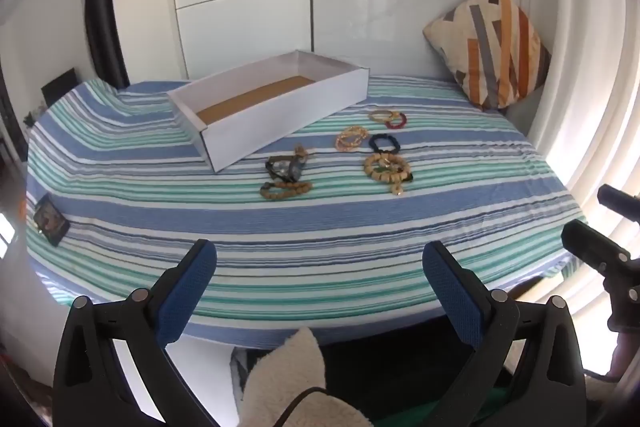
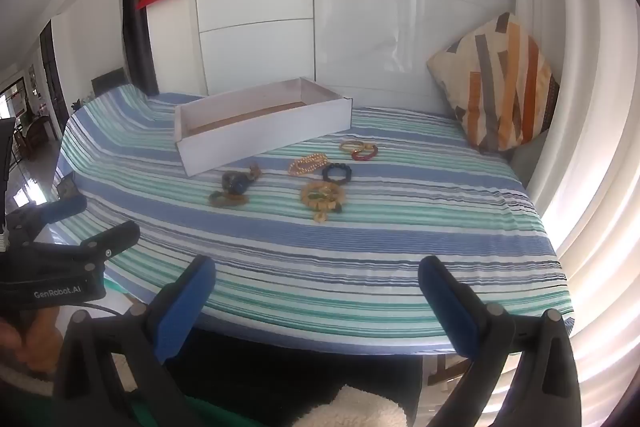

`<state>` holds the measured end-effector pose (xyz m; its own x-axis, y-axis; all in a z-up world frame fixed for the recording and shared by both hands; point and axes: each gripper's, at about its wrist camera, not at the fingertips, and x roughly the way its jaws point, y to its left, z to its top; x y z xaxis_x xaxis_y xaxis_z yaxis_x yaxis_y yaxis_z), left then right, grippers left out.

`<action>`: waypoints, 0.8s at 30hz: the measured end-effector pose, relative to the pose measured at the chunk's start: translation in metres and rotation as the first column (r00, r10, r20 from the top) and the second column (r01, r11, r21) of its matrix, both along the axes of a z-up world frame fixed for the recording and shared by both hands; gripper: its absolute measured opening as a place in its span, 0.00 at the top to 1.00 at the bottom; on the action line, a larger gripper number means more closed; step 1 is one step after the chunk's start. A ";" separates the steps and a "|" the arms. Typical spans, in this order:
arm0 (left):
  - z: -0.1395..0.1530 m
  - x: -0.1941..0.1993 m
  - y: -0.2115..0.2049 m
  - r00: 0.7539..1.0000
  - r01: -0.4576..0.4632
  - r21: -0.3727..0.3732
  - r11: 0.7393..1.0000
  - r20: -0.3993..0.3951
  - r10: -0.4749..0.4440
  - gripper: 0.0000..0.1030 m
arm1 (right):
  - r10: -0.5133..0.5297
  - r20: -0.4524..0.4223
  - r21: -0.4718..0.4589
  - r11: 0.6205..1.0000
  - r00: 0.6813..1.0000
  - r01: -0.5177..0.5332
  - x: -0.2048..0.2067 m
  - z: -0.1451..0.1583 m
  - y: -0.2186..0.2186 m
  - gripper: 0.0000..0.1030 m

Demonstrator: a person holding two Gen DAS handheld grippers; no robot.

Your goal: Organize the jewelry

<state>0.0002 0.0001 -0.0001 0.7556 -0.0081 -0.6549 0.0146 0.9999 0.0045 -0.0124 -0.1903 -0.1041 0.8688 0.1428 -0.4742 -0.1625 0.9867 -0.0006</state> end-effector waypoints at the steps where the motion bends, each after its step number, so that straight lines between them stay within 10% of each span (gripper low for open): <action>1: 0.000 0.000 0.000 1.000 0.001 0.002 1.000 -0.002 -0.001 0.00 | 0.000 -0.001 0.001 1.000 1.000 0.000 0.000 0.000 0.000 0.00; 24: -0.004 0.001 0.006 1.000 -0.004 0.004 1.000 -0.003 0.004 0.00 | 0.001 0.001 0.010 1.000 1.000 -0.001 0.000 0.000 0.000 0.00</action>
<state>0.0013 0.0058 -0.0041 0.7537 -0.0022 -0.6573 0.0106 0.9999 0.0088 -0.0126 -0.1904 -0.1036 0.8691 0.1482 -0.4720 -0.1636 0.9865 0.0086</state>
